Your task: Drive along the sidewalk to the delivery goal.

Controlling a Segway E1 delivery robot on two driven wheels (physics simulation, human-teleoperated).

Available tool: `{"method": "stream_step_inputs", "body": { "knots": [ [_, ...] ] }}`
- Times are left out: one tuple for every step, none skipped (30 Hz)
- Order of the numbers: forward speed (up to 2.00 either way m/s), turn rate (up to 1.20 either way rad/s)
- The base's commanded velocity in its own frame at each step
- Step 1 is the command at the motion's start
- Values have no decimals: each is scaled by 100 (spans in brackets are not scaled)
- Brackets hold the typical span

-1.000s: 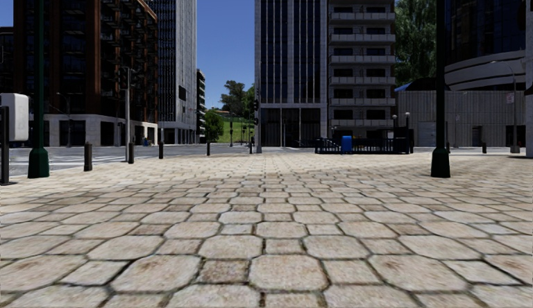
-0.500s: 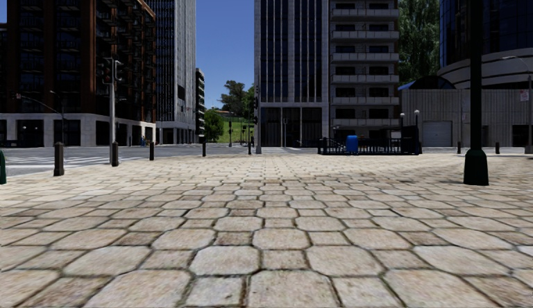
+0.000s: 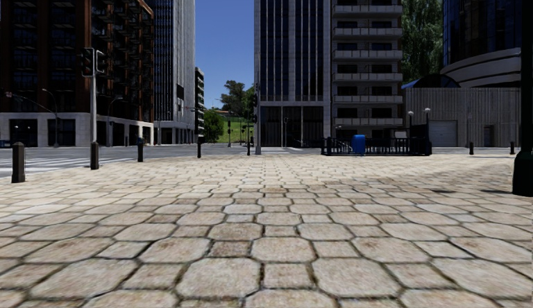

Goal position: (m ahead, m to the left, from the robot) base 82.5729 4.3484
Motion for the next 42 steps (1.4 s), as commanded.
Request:
{"method": "stream_step_inputs", "body": {
  "knots": [
    [200, 0],
    [200, 0],
    [200, 0],
    [200, 0],
    [200, 0],
    [200, 0],
    [200, 0],
    [200, 0],
    [200, 0],
    [200, 0],
    [200, 0],
    [200, 0],
    [200, 0],
    [200, 0],
    [200, 0],
    [200, 0],
    [200, 0],
    [200, 0],
    [200, 0],
    [200, 0],
    [200, 0],
    [200, 0],
    [200, 0],
    [200, 0],
    [200, 0],
    [200, 0],
    [200, 0],
    [200, 0],
    [200, 0],
    [200, 0],
    [200, 0],
    [200, 0],
    [200, 0],
    [200, 0],
    [200, 0],
    [200, 0],
    [200, 0],
    [200, 0],
    [200, 0],
    [200, 0],
    [200, 0],
    [200, 0]
  ]
}}
